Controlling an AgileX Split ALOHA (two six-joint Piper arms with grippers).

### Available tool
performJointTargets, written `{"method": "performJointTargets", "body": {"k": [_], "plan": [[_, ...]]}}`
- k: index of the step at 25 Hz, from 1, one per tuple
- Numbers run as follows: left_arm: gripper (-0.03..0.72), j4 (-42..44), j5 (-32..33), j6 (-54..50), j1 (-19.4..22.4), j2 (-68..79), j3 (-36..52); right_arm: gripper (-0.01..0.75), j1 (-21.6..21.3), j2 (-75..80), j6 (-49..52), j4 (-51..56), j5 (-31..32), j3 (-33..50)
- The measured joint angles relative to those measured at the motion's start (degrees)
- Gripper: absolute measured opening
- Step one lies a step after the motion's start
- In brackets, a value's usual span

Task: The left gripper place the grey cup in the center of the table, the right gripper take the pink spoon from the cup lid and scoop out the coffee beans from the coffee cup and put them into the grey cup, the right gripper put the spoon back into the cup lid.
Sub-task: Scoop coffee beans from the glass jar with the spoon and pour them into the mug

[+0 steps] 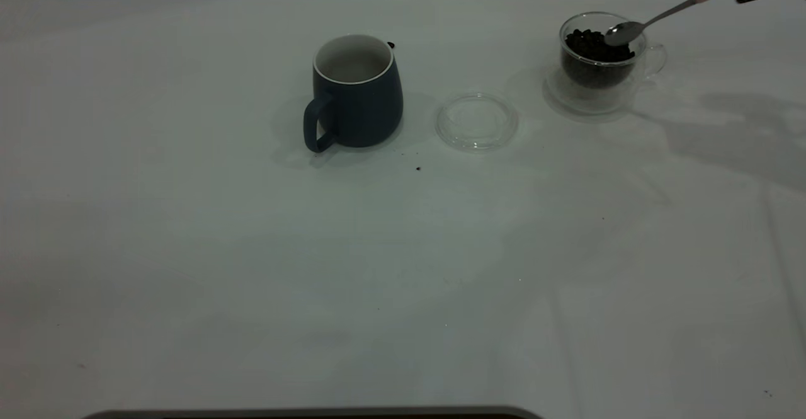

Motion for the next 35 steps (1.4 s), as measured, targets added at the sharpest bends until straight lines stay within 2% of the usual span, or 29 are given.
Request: {"method": "performJointTargets", "body": {"k": [12, 18, 29, 35], "plan": [[0.567, 0.0, 0.0, 0.0, 0.0, 0.0, 0.0, 0.113, 2.0, 5.3, -16.2, 14.0, -6.7, -0.2], [0.567, 0.0, 0.0, 0.0, 0.0, 0.0, 0.0, 0.113, 2.4, 7.1, -18.0, 16.5, -6.6, -0.2], [0.567, 0.0, 0.0, -0.1, 0.0, 0.0, 0.0, 0.113, 2.2, 10.0, -15.6, 18.9, -0.9, -0.2], [0.567, 0.0, 0.0, -0.1, 0.0, 0.0, 0.0, 0.113, -0.9, 11.5, -14.3, 21.8, 4.9, -0.2]]}}
